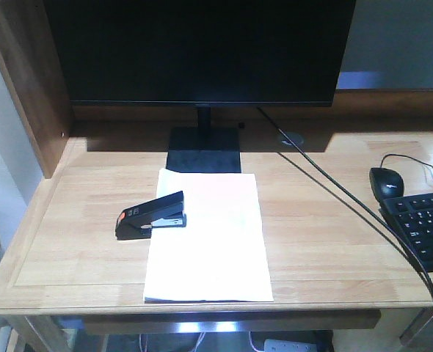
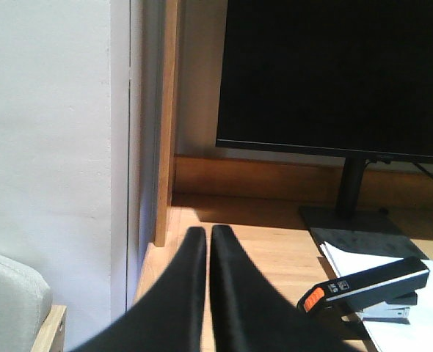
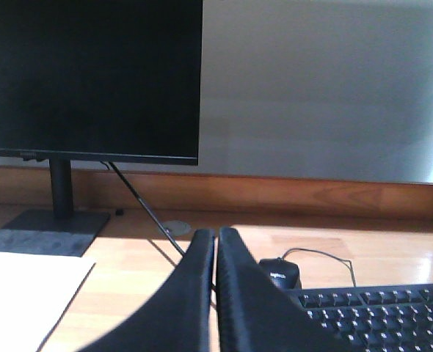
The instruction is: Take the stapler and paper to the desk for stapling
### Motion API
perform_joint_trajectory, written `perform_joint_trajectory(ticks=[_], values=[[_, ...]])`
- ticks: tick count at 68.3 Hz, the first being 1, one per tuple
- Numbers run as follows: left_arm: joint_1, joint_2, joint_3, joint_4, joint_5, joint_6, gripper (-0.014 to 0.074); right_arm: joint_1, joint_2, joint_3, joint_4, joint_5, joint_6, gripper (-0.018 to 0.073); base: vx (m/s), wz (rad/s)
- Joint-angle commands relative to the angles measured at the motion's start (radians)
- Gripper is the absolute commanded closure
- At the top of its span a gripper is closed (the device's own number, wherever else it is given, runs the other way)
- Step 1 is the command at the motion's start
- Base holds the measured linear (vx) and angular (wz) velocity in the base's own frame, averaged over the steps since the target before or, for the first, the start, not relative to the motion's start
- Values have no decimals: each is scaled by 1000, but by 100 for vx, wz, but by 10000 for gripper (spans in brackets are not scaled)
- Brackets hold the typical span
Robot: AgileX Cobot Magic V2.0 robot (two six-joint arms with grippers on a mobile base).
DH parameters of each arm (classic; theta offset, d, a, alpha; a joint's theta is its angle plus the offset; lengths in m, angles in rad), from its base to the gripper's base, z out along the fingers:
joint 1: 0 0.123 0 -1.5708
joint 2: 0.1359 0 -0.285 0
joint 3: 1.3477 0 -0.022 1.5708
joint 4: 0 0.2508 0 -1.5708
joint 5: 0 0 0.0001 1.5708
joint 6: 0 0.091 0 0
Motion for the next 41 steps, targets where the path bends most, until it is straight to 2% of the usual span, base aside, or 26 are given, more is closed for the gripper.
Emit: perform_joint_trajectory(ticks=[1, 41], values=[[0, -13, 13, -2, -77, -7, 603, -4, -10, 23, 2, -42, -15, 568, 0, 0], [0, -13, 13, -2, -77, -7, 603, -4, -10, 23, 3, -29, -13, 568, 0, 0]])
